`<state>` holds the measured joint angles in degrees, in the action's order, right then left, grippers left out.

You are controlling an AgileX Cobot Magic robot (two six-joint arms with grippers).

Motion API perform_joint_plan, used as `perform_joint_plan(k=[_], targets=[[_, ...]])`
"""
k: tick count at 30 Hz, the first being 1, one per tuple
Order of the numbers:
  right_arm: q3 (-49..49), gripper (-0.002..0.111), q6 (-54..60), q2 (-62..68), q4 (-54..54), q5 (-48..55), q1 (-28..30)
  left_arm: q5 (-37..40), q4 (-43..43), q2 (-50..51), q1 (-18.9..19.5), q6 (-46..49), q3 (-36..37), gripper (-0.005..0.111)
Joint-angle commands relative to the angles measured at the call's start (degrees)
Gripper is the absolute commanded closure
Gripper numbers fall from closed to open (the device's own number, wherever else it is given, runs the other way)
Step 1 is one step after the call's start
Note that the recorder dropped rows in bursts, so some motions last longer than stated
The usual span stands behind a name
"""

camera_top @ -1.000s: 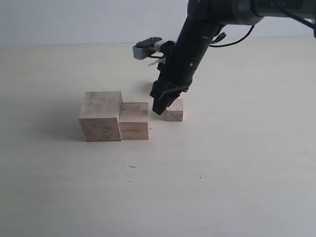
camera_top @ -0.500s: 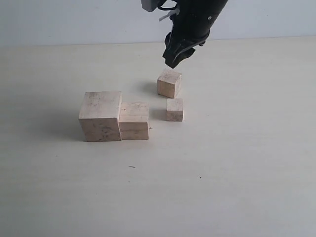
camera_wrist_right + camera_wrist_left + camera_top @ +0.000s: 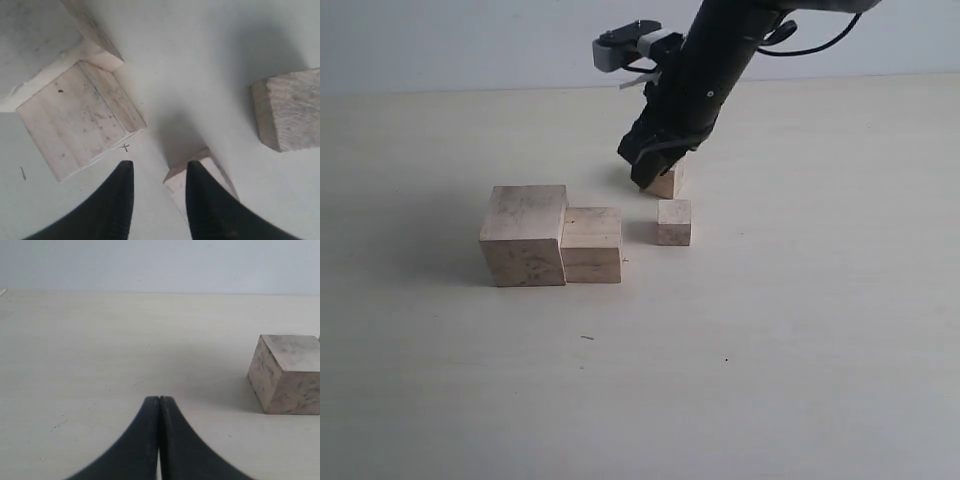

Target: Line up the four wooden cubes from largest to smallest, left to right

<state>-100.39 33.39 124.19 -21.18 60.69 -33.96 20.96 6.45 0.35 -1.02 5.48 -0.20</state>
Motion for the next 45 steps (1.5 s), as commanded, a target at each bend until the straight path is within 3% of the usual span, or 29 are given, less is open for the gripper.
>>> perform_joint_plan(k=[1, 14, 19, 34, 45], targets=[[0.06, 0.074, 0.0, 2.49, -1.65, -0.05, 0.13, -0.63, -0.07, -0.35, -0.23, 0.06, 0.2, 0.107], [0.06, 0.074, 0.0, 6.18, -3.03, 0.44, 0.13, -0.63, -0.07, -0.35, -0.23, 0.06, 0.2, 0.107], [0.06, 0.074, -0.61, 6.23, 1.62, 1.05, 0.13, -0.63, -0.07, -0.35, -0.23, 0.06, 0.2, 0.107], [0.06, 0.076, -24.4, 6.23, 24.99, 1.76, 0.41, -0.63, -0.07, -0.35, -0.23, 0.06, 0.2, 0.107], [0.06, 0.076, -26.01, 3.93, 24.12, 1.12, 3.11, -0.63, -0.07, -0.35, -0.23, 0.06, 0.2, 0.107]])
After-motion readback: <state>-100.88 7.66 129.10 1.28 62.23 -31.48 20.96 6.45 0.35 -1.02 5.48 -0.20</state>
